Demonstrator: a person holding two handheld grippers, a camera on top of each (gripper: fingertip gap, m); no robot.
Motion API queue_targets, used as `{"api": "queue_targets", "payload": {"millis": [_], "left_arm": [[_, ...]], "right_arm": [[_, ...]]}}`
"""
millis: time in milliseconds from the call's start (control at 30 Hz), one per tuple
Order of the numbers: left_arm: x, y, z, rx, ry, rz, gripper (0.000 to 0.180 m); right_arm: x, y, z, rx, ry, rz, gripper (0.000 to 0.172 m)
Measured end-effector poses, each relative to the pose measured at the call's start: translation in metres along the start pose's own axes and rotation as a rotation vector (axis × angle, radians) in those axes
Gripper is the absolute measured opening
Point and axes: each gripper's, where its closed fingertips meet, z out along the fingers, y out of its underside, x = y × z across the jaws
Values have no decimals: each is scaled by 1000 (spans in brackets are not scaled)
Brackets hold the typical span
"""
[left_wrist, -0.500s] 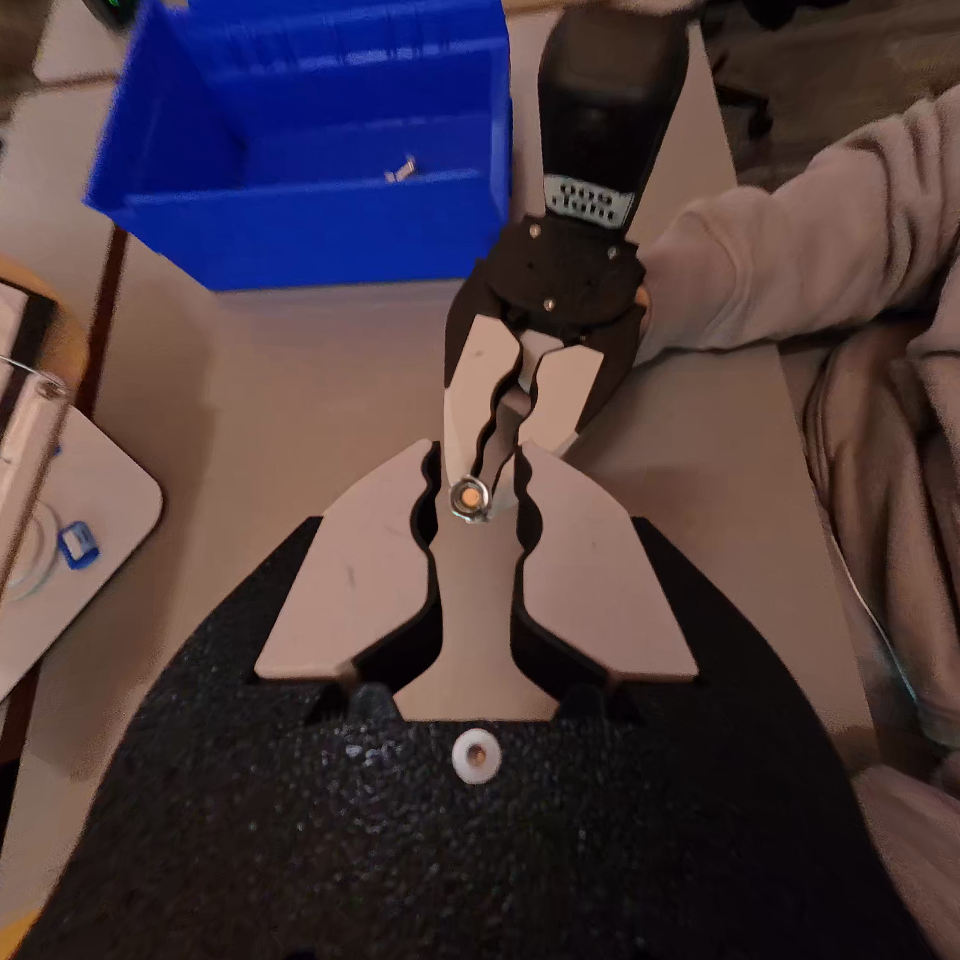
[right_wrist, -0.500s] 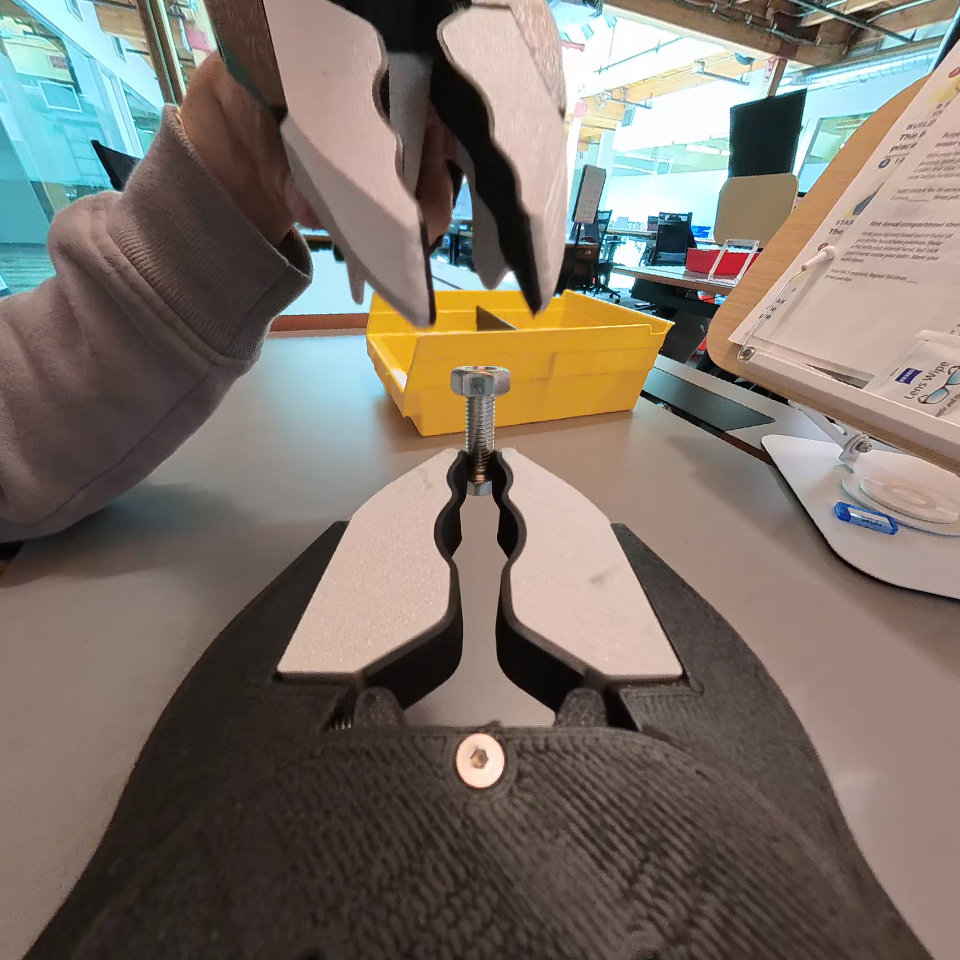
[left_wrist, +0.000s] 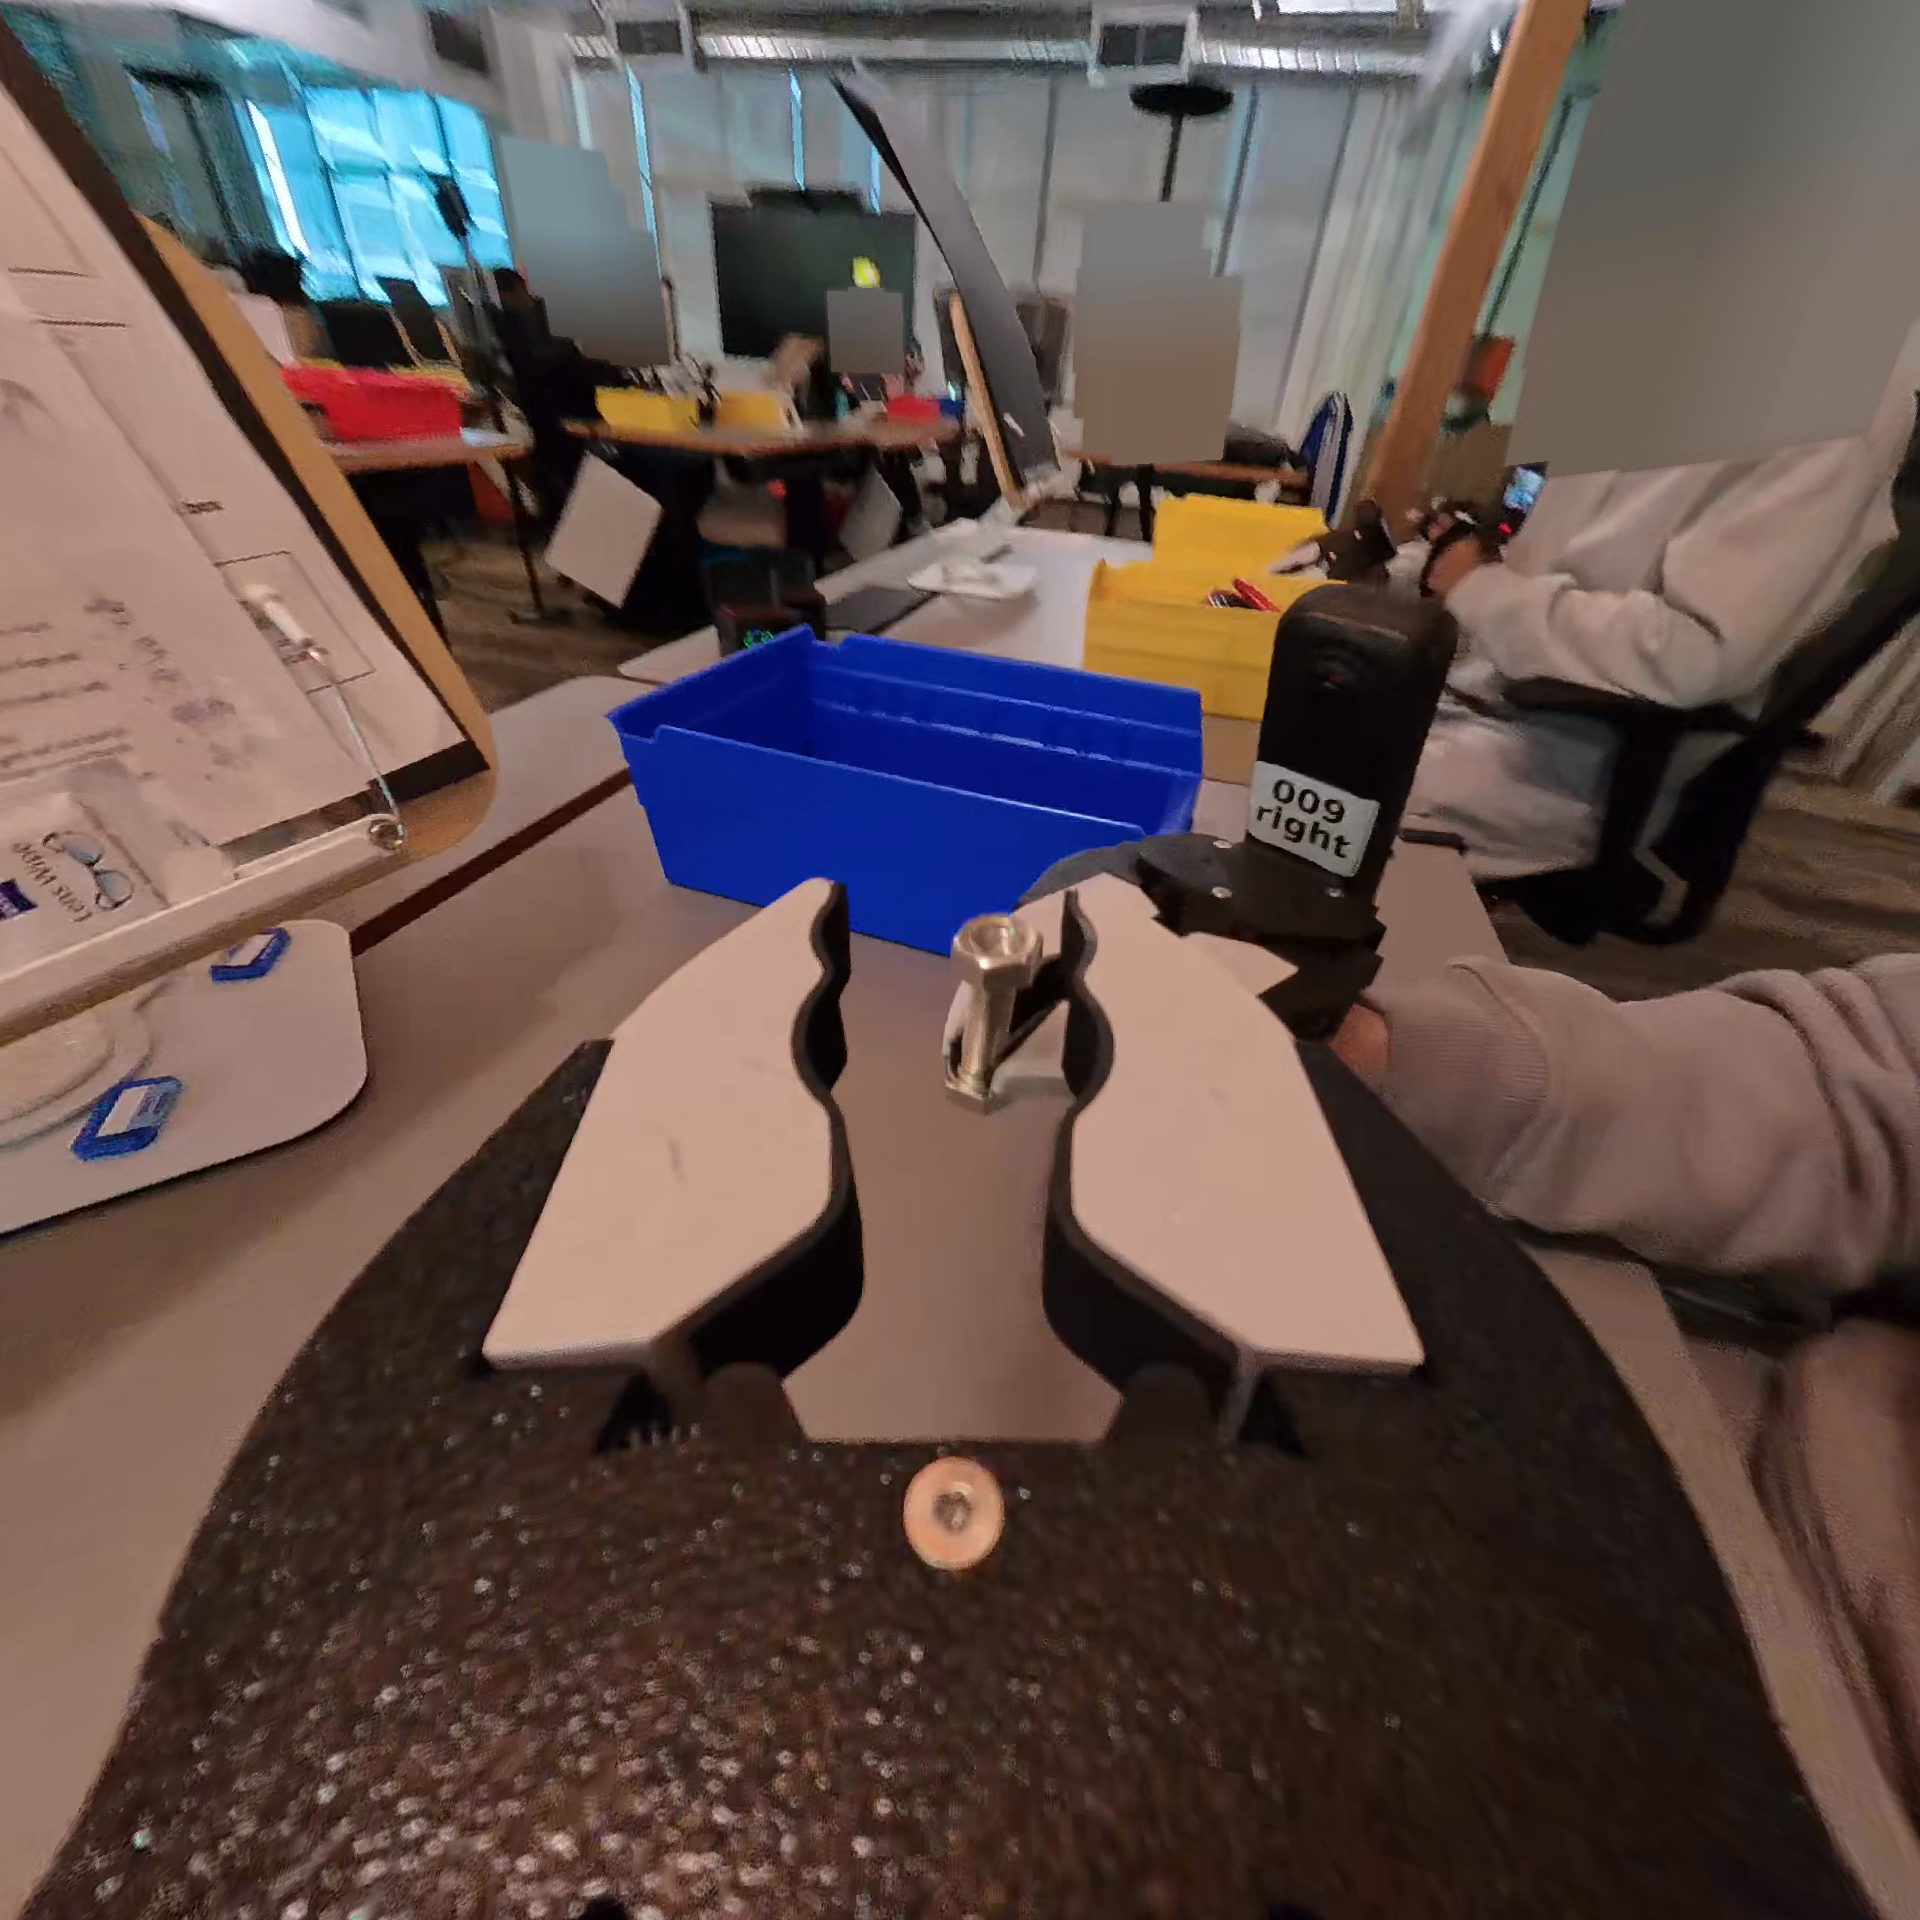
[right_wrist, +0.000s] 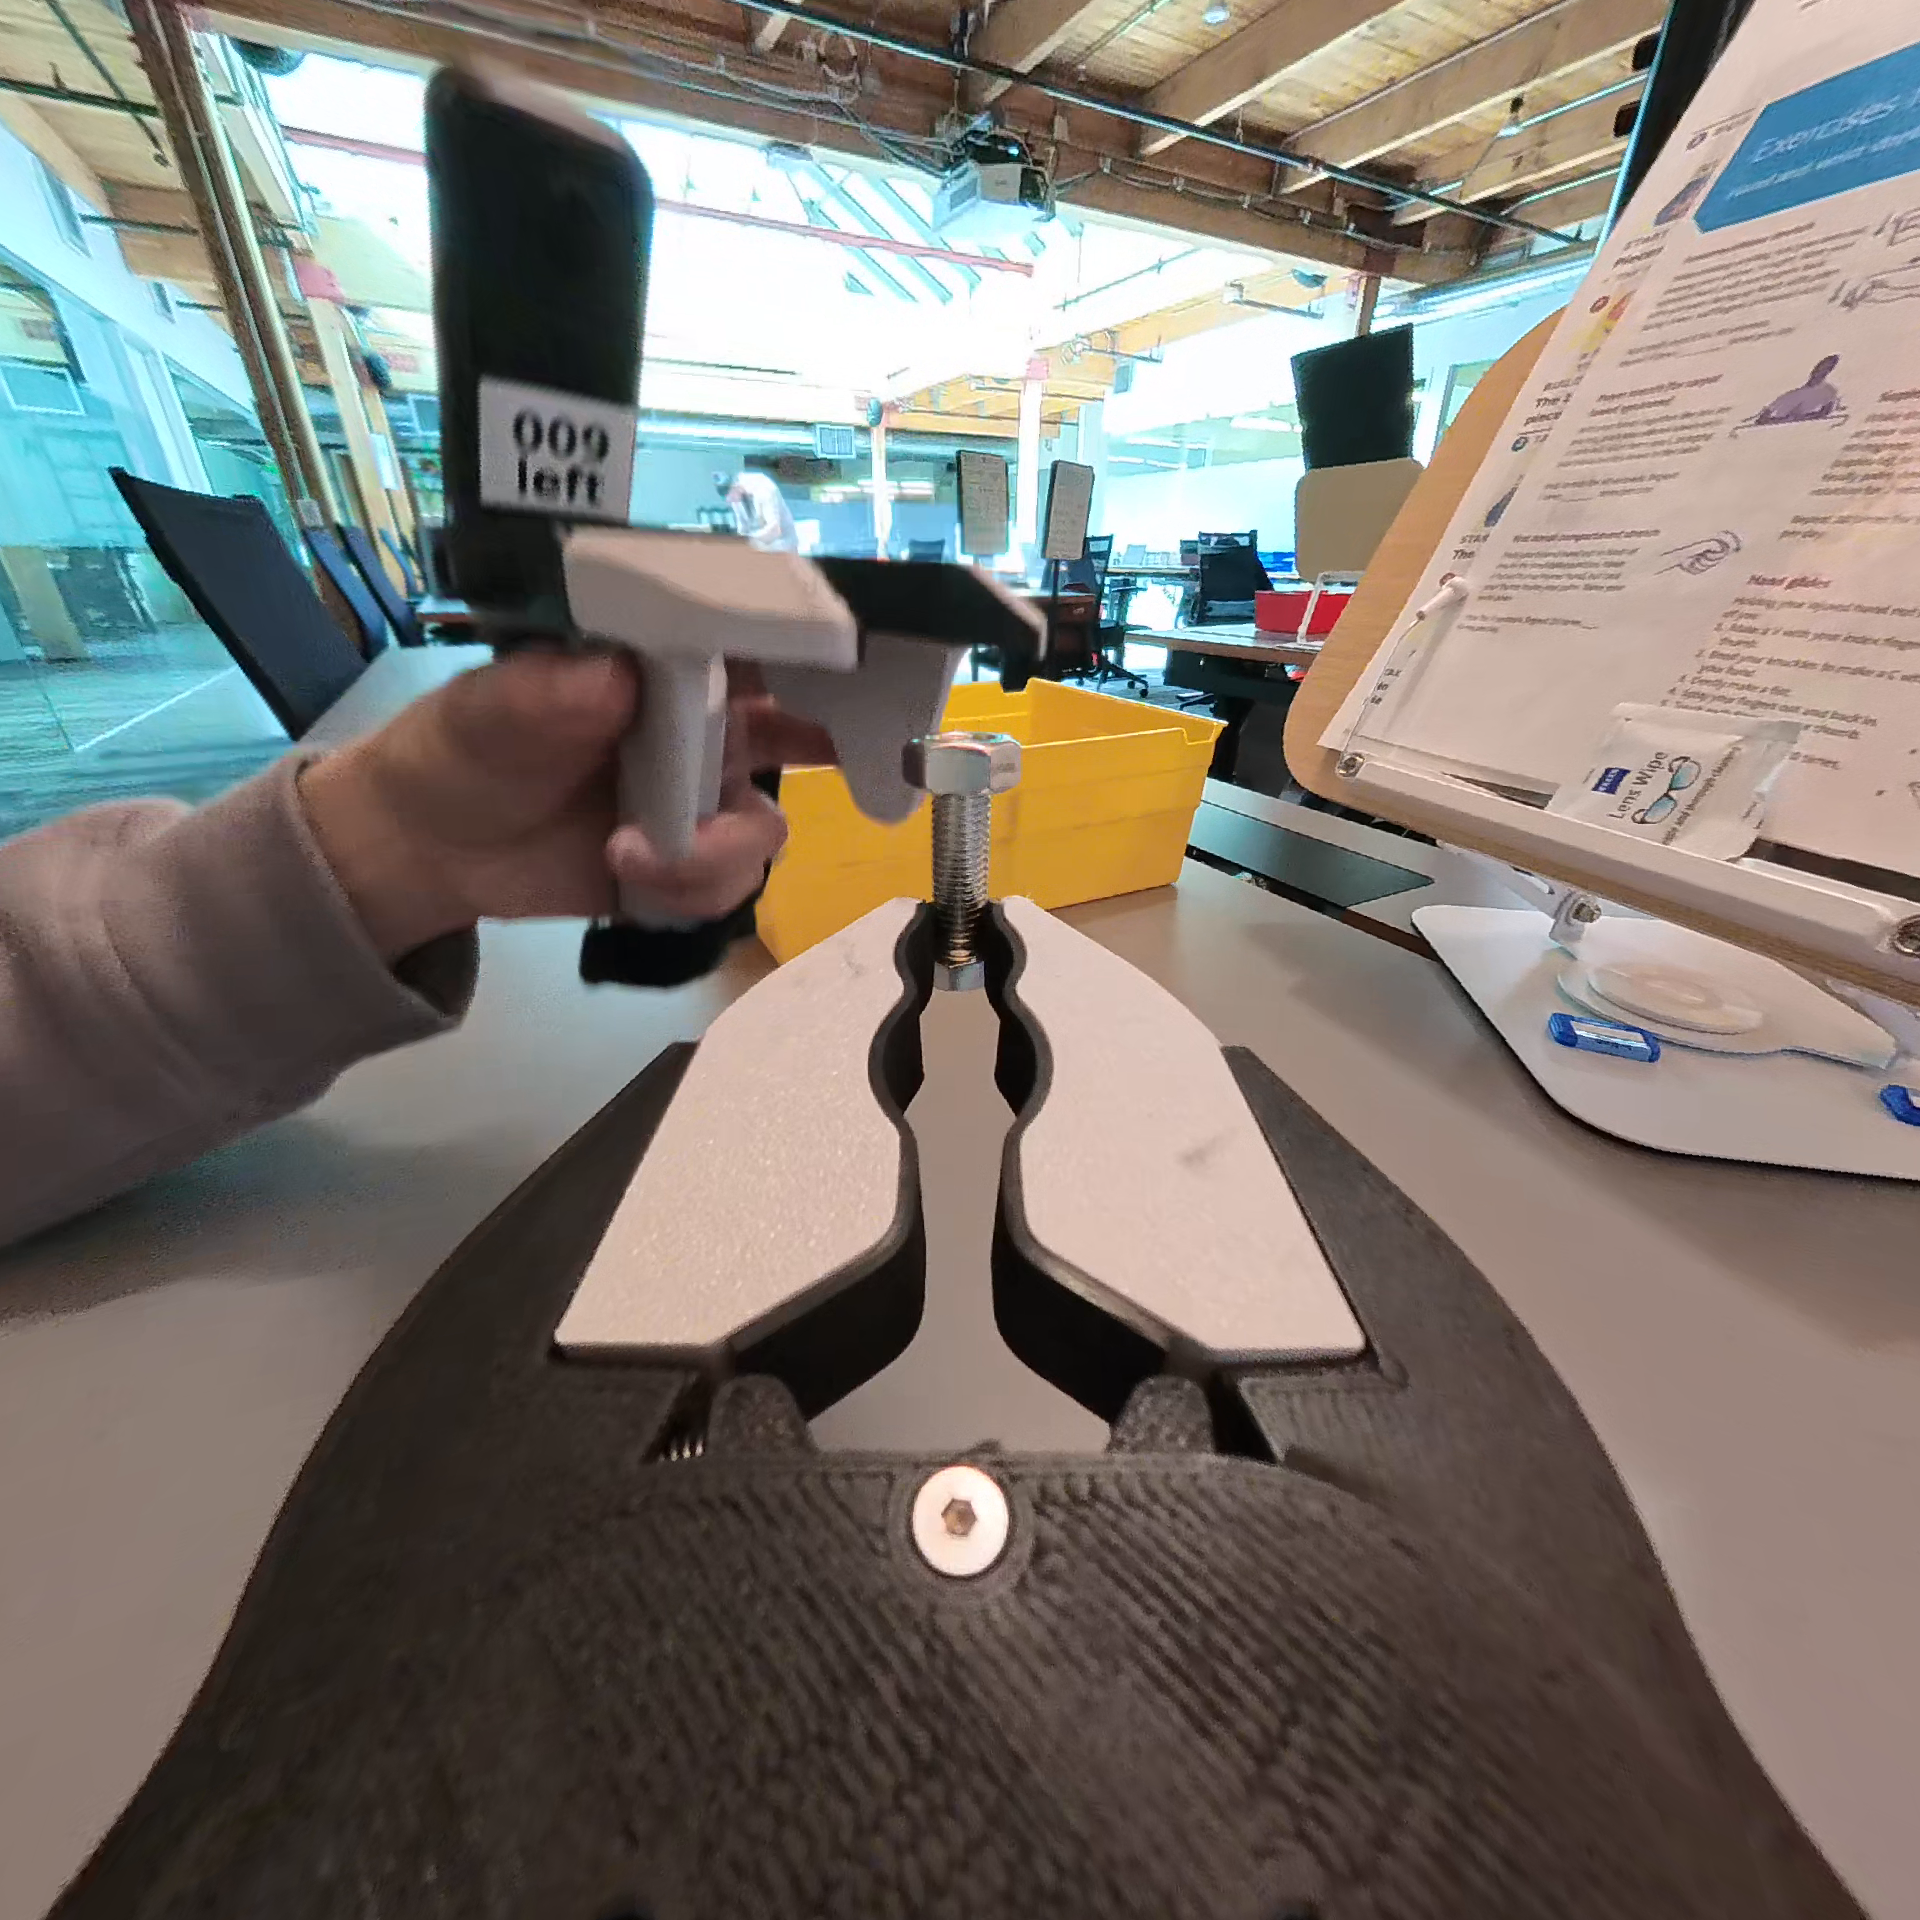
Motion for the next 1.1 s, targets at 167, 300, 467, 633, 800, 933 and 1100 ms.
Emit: {"api": "queue_targets", "payload": {"millis": [167,300,467,633,800,933,1100], "left_arm": [[8,14,2,70,16,-37,32],[7,22,4,34,25,-67,29],[9,24,4,24,38,-53,18],[13,29,0,-27,67,17,18],[19,40,-14,-117,164,43,18],[19,49,-19,-180,182,68,18],[18,51,-21,-189,175,85,18]], "right_arm": [[-3,6,3,-33,-4,-24,9],[-7,7,5,-38,-18,-30,9],[-8,9,6,-49,-29,-31,9],[-15,13,6,-73,-81,-21,9],[-29,23,8,-135,-173,-17,9],[-34,32,10,-185,-195,-31,9],[-34,34,10,-192,-191,-34,9]]}}
